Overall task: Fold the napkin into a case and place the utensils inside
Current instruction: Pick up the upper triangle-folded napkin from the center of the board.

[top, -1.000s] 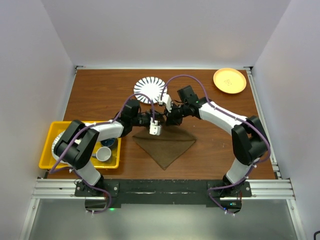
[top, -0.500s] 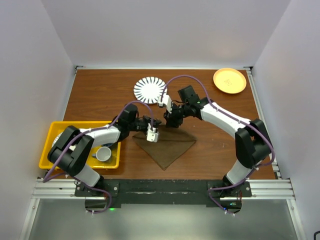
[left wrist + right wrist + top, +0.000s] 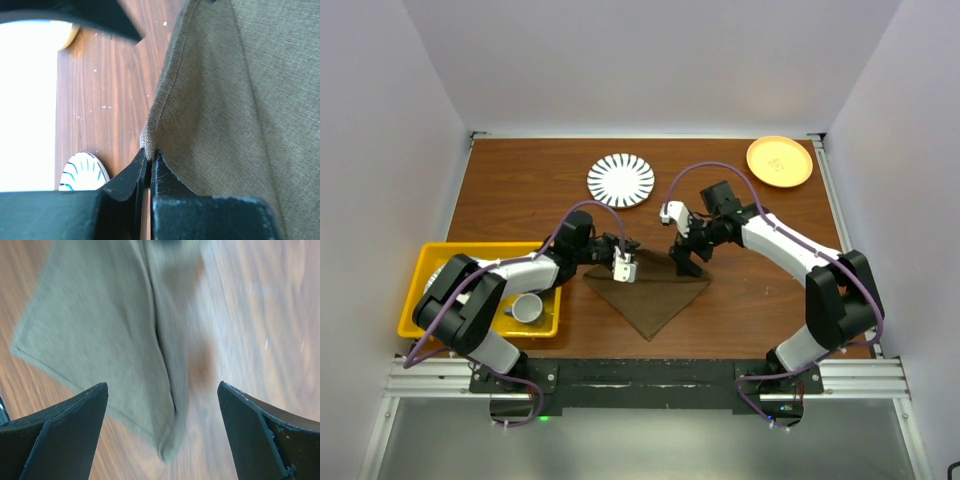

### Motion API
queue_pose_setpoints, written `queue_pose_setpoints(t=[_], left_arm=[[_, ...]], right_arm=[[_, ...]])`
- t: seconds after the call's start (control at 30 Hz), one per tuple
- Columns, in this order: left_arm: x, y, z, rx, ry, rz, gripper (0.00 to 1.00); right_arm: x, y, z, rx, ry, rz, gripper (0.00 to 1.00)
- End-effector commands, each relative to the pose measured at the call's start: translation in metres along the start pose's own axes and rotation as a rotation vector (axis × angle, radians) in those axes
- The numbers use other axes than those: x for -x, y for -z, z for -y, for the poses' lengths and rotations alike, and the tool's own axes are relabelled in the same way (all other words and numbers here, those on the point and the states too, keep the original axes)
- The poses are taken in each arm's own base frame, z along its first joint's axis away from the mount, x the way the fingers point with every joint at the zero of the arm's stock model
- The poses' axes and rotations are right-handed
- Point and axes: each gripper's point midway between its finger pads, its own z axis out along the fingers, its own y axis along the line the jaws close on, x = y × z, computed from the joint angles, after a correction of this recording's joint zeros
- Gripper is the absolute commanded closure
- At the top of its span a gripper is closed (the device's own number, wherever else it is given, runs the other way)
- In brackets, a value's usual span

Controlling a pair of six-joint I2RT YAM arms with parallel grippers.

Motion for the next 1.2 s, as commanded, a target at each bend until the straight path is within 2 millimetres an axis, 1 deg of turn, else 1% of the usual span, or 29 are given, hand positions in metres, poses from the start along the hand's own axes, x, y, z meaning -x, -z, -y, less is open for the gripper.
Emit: queue_pose_setpoints(t=[0.0,0.03,0.07,0.17,0.2,0.23,0.3,0.37,0.4,0.5,0.53,0.63,0.67,0.73,0.77,0.8,0.83,0.9,0.93,0.97,1.0,1.03,1.07,1.13,1.17], left_arm=[[0.019,0.005,-0.028,0.077,-0.039,0.066,1.00],[0.019,0.005,-0.029,0.080,-0.041,0.069,1.00],[0.021,0.006,-0.030,0.082,-0.044,0.075,1.00],[0.023,0.006,-0.032,0.085,-0.050,0.081,1.00],[0.023,0.006,-0.033,0.087,-0.053,0.082,1.00],[0.022,0.006,-0.033,0.085,-0.047,0.079,1.00],[0.021,0.006,-0.034,0.087,-0.043,0.077,1.00],[0.020,0.007,-0.034,0.087,-0.041,0.076,1.00],[0.020,0.007,-0.035,0.088,-0.041,0.074,1.00],[0.019,0.008,-0.035,0.088,-0.036,0.074,1.00],[0.019,0.008,-0.035,0.086,-0.033,0.075,1.00],[0.018,0.010,-0.036,0.087,-0.030,0.073,1.00],[0.017,0.011,-0.036,0.086,-0.025,0.073,1.00],[0.017,0.012,-0.037,0.088,-0.018,0.075,1.00],[0.015,0.013,-0.037,0.090,-0.010,0.070,1.00],[0.014,0.014,-0.038,0.092,0.000,0.068,1.00],[0.014,0.014,-0.038,0.092,0.007,0.070,1.00],[0.011,0.020,-0.044,0.099,0.031,0.067,1.00],[0.014,0.024,-0.047,0.102,0.039,0.076,1.00],[0.011,0.030,-0.050,0.101,0.057,0.069,1.00],[0.010,0.033,-0.052,0.098,0.068,0.067,1.00],[0.010,0.039,-0.052,0.092,0.087,0.066,1.00],[0.012,0.043,-0.056,0.096,0.090,0.067,1.00],[0.016,0.050,-0.060,0.080,0.103,0.083,1.00],[0.016,0.054,-0.064,0.064,0.130,0.072,1.00]], right_arm=[[-0.039,0.010,0.011,-0.020,-0.024,-0.065,0.04],[-0.044,0.011,0.016,-0.021,-0.046,-0.065,0.04],[-0.051,0.007,0.019,-0.007,-0.066,-0.077,0.06],[-0.058,0.008,0.023,0.040,-0.109,-0.085,0.12],[-0.063,0.004,0.021,0.067,-0.127,-0.097,0.17],[-0.066,0.006,0.020,0.089,-0.141,-0.102,0.19],[-0.068,0.005,0.013,0.134,-0.164,-0.099,0.22],[-0.066,0.004,0.008,0.168,-0.170,-0.089,0.23],[-0.070,0.003,0.004,0.188,-0.186,-0.099,0.23],[-0.074,-0.002,0.004,0.195,-0.201,-0.103,0.32],[-0.077,-0.003,0.005,0.198,-0.216,-0.106,0.41],[-0.078,-0.005,0.007,0.212,-0.240,-0.104,0.51],[-0.077,-0.005,0.007,0.215,-0.242,-0.105,0.58],[-0.073,-0.003,0.008,0.219,-0.246,-0.097,0.68],[-0.072,-0.002,0.008,0.221,-0.245,-0.095,0.84],[-0.070,0.000,0.007,0.226,-0.248,-0.093,0.94],[-0.068,0.001,0.008,0.225,-0.246,-0.092,1.00],[-0.063,0.005,0.011,0.202,-0.233,-0.083,1.00],[-0.062,0.008,0.015,0.178,-0.233,-0.088,1.00],[-0.057,0.013,0.017,0.156,-0.220,-0.078,1.00],[-0.053,0.016,0.020,0.137,-0.204,-0.072,1.00],[-0.053,0.020,0.025,0.106,-0.199,-0.085,1.00],[-0.048,0.025,0.029,0.075,-0.190,-0.081,1.00],[-0.036,0.034,0.044,0.005,-0.182,-0.072,1.00],[-0.035,0.041,0.056,-0.059,-0.174,-0.088,1.00]])
